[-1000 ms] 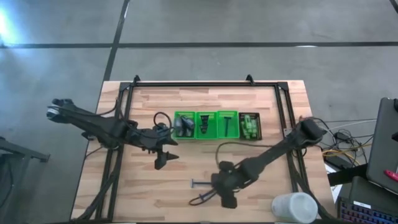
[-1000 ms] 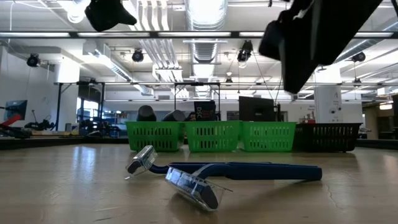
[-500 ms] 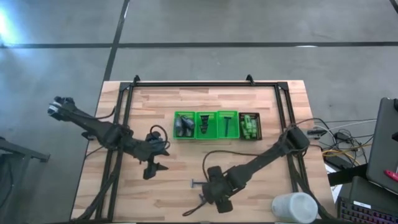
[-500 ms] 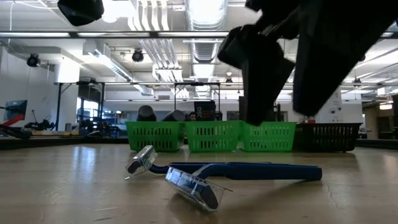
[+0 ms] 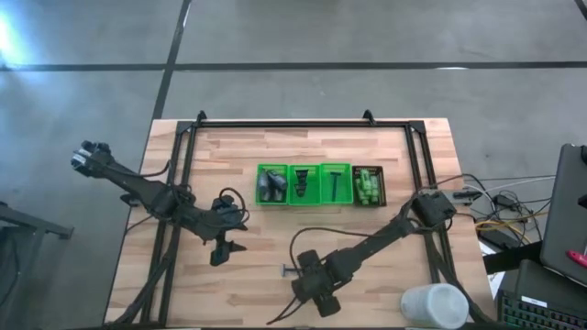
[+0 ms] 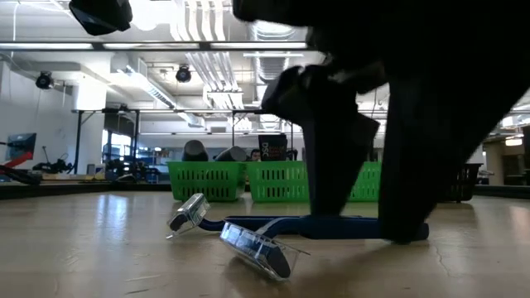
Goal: Pick & Place Travel size toiletries
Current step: Put the razor into the right green bin
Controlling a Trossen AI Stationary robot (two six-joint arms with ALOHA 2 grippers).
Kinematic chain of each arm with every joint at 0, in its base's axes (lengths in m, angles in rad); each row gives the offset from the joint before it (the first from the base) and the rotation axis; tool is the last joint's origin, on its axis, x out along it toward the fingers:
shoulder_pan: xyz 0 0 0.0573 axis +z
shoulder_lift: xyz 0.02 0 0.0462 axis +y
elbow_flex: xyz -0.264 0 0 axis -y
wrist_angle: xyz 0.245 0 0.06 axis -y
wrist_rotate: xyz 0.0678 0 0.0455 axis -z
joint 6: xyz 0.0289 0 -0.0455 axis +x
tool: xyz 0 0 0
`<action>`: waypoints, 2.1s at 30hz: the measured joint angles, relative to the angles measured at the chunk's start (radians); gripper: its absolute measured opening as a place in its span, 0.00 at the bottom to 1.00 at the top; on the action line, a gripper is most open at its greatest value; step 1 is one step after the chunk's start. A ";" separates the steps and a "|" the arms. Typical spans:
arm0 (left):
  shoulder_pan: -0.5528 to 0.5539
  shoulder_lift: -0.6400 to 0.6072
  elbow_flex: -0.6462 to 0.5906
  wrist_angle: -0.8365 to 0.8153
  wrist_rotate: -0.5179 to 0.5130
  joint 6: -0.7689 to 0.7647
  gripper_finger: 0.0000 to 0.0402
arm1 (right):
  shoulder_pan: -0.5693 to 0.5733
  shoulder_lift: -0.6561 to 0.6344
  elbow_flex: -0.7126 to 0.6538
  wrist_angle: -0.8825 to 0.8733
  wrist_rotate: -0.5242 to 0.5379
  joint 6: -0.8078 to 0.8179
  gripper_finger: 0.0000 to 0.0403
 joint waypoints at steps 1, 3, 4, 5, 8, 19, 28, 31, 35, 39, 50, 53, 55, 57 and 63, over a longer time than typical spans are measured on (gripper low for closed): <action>0.000 0.000 0.000 0.001 -0.002 0.000 0.72 | -0.001 0.002 -0.004 -0.004 0.000 0.000 0.50; 0.000 0.000 0.000 0.001 -0.003 0.000 0.72 | -0.002 0.006 -0.005 0.000 0.000 -0.002 0.48; 0.000 0.000 0.000 0.001 -0.003 0.000 0.72 | -0.002 0.008 -0.004 0.001 0.000 -0.004 0.47; 0.000 0.000 0.000 0.001 -0.004 0.000 0.72 | -0.002 0.011 -0.004 -0.001 0.000 -0.007 0.46; 0.000 0.000 0.000 0.001 -0.016 0.000 0.72 | -0.006 0.019 -0.004 -0.002 0.000 -0.009 0.41; 0.000 0.000 0.000 0.002 -0.029 -0.003 0.72 | -0.013 0.020 -0.001 -0.052 0.000 0.012 0.14; 0.000 0.000 0.000 0.003 -0.055 -0.003 0.72 | -0.016 -0.127 -0.003 -0.127 0.129 0.299 0.07; 0.000 0.000 0.000 0.002 -0.076 -0.002 0.72 | -0.037 -0.204 -0.015 -0.242 0.250 0.492 0.07; 0.000 0.000 0.000 0.006 -0.104 0.016 0.72 | -0.104 -0.330 -0.081 -0.459 0.362 0.894 0.07; 0.000 0.000 0.000 0.012 -0.129 0.027 0.72 | -0.213 -0.479 -0.218 -0.520 0.395 1.210 0.07; 0.000 0.000 0.000 0.014 -0.136 0.026 0.72 | -0.582 -0.669 -0.563 -0.024 0.346 1.218 0.07; 0.000 0.000 0.000 0.020 -0.137 0.022 0.72 | -0.597 -0.645 -0.592 -0.025 0.342 1.214 0.07; 0.000 0.000 0.000 0.020 -0.145 0.018 0.72 | -0.599 -0.636 -0.608 -0.027 0.324 1.206 0.07; 0.000 0.000 0.000 0.020 -0.160 0.017 0.72 | -0.597 -0.629 -0.615 -0.032 0.324 1.206 0.08; 0.000 0.000 0.000 0.022 -0.162 0.017 0.72 | -0.603 -0.614 -0.638 -0.046 0.369 1.207 0.20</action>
